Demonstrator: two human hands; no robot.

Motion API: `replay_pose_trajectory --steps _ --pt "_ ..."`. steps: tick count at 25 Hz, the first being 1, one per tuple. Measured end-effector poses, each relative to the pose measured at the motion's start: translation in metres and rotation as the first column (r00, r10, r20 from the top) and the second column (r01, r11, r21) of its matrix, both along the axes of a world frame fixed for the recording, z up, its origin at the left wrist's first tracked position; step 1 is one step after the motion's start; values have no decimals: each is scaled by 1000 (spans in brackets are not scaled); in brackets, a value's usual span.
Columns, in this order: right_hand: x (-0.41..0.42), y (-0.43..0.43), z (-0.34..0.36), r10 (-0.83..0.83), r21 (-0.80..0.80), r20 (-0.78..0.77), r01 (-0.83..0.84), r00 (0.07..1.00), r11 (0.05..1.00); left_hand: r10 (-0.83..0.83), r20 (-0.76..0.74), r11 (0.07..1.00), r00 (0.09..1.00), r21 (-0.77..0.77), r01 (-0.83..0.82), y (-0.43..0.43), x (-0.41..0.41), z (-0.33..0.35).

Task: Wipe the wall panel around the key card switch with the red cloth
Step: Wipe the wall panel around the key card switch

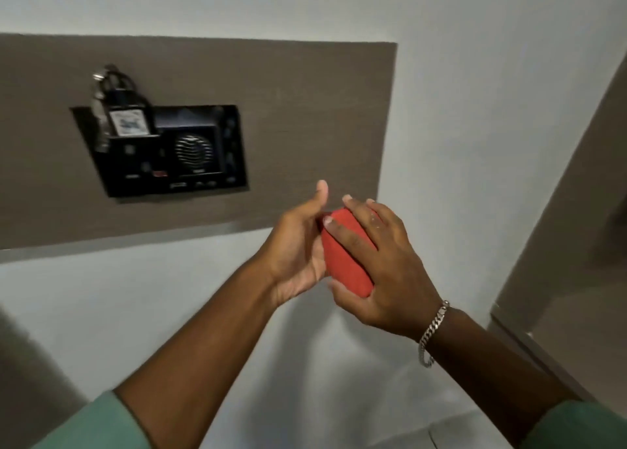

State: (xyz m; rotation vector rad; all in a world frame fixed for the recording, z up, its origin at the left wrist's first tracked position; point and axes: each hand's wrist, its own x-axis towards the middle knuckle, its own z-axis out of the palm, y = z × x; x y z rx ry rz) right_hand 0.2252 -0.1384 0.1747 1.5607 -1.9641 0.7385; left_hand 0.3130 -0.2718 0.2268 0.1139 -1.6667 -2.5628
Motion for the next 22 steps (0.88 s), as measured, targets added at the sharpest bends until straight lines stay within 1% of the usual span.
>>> replay_pose_trajectory --steps 2,3,4,5,6,7,8,9,10,11,12,13,14,16,17,18,19,20,22 --pt "18 -33 15 52 -164 -82 -65 995 984 131 -44 976 990 -172 -137 -13 31 25" --pt "26 -47 23 64 -233 -92 -84 994 969 211 -93 936 973 -269 -229 -18 45 35" --pt "34 -60 32 76 -299 -98 -102 992 949 294 -167 872 941 -357 -336 -23 59 44" --pt "41 -73 42 86 -366 -113 -122 990 923 367 -272 784 890 -424 -453 -29 75 52" --pt "45 -83 51 89 -423 -137 -139 987 895 424 -410 674 807 -452 -584 -33 89 60" --pt "49 -94 60 87 -470 -160 -153 983 869 465 -567 535 680 -433 -726 -39 103 68" --pt "53 -104 66 86 -506 -172 -163 981 847 473 -710 380 522 -370 -848 -47 118 76" --pt "58 -113 73 81 -539 -187 -171 979 825 441 -827 217 348 -278 -936 -59 131 83" --pt "63 -124 78 68 -550 -200 -170 977 818 385 -903 55 193 -187 -981 -75 142 89" --pt "67 -133 81 52 -535 -207 -157 977 830 329 -940 -91 88 -125 -988 -94 150 91" --pt "70 -143 81 25 -509 -210 -131 977 851 277 -960 -233 40 -108 -967 -115 156 91" --pt "72 -153 80 -7 -482 -201 -93 980 871 236 -970 -354 59 -143 -924 -135 159 88" --pt "73 -160 78 -37 -463 -186 -55 982 885 205 -969 -448 138 -218 -867 -153 159 83" --pt "69 -173 74 -68 -447 -177 -19 982 895 147 -916 -616 373 -380 -690 -185 158 69" --pt "64 -175 72 -72 -453 -197 -26 978 891 117 -875 -712 469 -404 -575 -199 159 62" --pt "57 -176 69 -81 -465 -233 -38 969 884 99 -844 -799 528 -383 -463 -210 158 57" --pt "50 -176 67 -98 -478 -270 -45 958 877 92 -830 -863 550 -342 -372 -218 157 54" --pt "45 -178 65 -119 -494 -285 -40 951 868 91 -829 -902 552 -304 -307 -222 156 52" --pt "48 -185 66 -159 -556 -244 -4 957 832 65 -847 -934 528 -238 -267 -223 151 50"
